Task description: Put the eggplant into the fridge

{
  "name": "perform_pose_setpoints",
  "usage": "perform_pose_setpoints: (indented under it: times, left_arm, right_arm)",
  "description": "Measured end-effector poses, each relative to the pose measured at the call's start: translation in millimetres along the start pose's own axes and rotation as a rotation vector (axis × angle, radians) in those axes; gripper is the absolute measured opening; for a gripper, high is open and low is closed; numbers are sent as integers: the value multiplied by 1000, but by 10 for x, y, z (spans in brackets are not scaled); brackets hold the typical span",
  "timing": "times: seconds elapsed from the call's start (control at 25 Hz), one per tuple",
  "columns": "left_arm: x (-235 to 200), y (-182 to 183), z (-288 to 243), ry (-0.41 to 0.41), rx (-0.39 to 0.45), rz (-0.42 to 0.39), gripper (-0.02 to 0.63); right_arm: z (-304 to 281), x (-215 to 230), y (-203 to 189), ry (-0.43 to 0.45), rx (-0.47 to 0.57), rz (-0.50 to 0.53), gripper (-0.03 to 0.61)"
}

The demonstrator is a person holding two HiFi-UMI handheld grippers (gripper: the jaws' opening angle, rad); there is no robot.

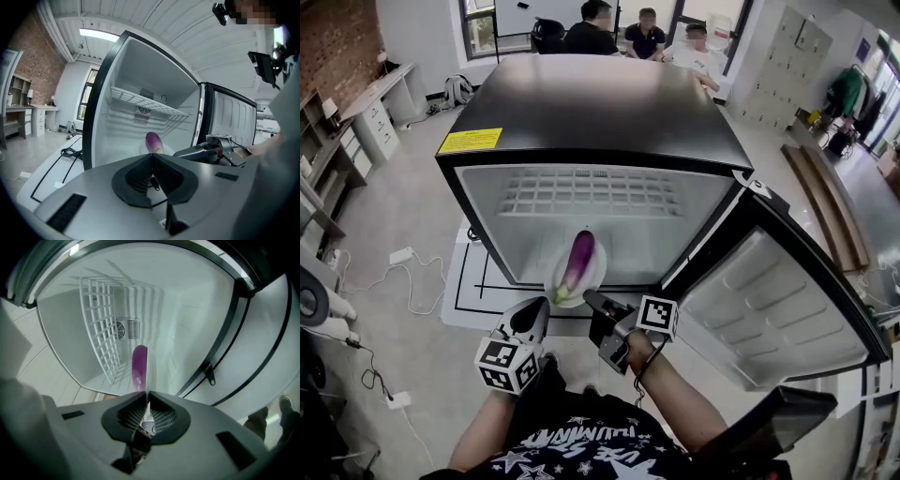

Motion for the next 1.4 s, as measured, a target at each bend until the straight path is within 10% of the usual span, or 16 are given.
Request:
perform_pose_setpoints:
  times: [1.4]
  left_arm:
    - [-594, 208, -1300, -296, -159, -79, 9]
  right_arm:
    - [-799, 635, 634, -186, 236, -75, 25]
Point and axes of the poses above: the fingertips, and each gripper's own axes: z backward along the fingers, x to its right, y out of its top, the point moved 5 cm from there along z, backward along the fingers, and after that the axes turned 5 degrees about z, right-handed, at the moved point
